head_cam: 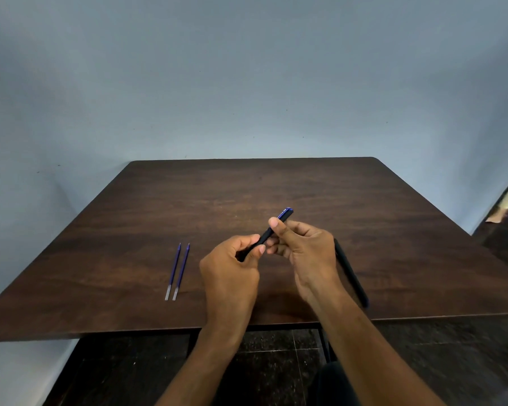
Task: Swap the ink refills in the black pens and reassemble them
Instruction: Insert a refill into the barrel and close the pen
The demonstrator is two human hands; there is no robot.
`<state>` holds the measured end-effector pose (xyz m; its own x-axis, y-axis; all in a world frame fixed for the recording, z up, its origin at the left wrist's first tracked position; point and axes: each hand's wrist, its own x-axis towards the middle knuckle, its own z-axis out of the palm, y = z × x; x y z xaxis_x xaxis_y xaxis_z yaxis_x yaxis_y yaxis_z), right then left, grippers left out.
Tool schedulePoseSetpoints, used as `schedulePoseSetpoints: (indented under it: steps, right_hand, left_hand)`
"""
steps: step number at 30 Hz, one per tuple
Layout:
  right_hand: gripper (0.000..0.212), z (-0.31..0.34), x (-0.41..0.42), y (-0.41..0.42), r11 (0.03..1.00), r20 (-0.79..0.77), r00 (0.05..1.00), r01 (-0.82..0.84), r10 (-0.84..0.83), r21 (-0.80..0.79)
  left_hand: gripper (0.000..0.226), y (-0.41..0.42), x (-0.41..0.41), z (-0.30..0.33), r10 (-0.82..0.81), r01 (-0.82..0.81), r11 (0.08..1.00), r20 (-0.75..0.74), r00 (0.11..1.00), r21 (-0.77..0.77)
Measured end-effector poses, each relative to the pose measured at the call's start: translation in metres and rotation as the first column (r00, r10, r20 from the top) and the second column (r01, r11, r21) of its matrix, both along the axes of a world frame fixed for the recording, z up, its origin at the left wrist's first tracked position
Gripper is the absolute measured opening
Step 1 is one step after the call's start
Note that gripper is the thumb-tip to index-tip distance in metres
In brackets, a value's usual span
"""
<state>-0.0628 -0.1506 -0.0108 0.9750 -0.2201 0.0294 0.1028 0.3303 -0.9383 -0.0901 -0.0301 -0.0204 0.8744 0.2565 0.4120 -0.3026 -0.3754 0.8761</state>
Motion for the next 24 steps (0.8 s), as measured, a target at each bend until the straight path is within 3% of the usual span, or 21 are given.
schedulePoseSetpoints:
  steps: [3, 7, 9, 12, 16, 19, 22, 24]
  right_hand:
    - [0.008, 0.003, -0.003, 0.0, 0.994, -0.036, 0.999, 0.025, -0.029, -0.111]
    - [0.021, 0.024, -0.002, -0.029, 0.879, -0.164, 0.986, -0.058, -0.024, -0.474]
    - [0.023, 0.038, 0.002, -0.046, 0.74, -0.273, 0.96, -0.144, -0.056, -0.657]
    - [0.03, 0.046, 0.012, -0.06, 0.428, -0.402, 0.9, -0.3, -0.168, -0.852]
    - [0.04, 0.029, 0.029, -0.066, 0.259, -0.422, 0.859, -0.355, -0.289, -0.898]
    - [0.039, 0.011, 0.037, -0.067, 0.104, -0.354, 0.861, -0.34, -0.364, -0.935]
    - [0.046, -0.002, 0.04, -0.073, 0.077, -0.28, 0.879, -0.272, -0.386, -0.959]
    - [0.038, -0.004, 0.036, -0.08, 0.103, -0.275, 0.872, -0.256, -0.406, -0.961]
  left_hand:
    - [0.022, -0.014, -0.004, 0.0, -0.024, 0.024, 1.0, 0.038, 0.999, 0.005]
    - [0.017, -0.029, -0.01, -0.007, -0.092, 0.089, 0.994, 0.042, 0.995, 0.063]
    - [0.013, -0.034, -0.01, -0.009, -0.122, 0.117, 0.988, 0.04, 0.992, 0.103]
    - [0.012, -0.038, -0.002, -0.011, -0.135, 0.133, 0.982, 0.006, 0.991, 0.13]
    - [0.013, -0.044, 0.017, -0.014, -0.166, 0.192, 0.97, -0.174, 0.971, 0.147]
    - [0.016, -0.052, 0.03, -0.016, -0.234, 0.277, 0.956, -0.309, 0.922, 0.1]
    - [0.016, -0.064, 0.034, -0.02, -0.34, 0.305, 0.94, -0.421, 0.841, -0.152]
    - [0.016, -0.07, 0.035, -0.022, -0.383, 0.289, 0.92, -0.45, 0.807, -0.264]
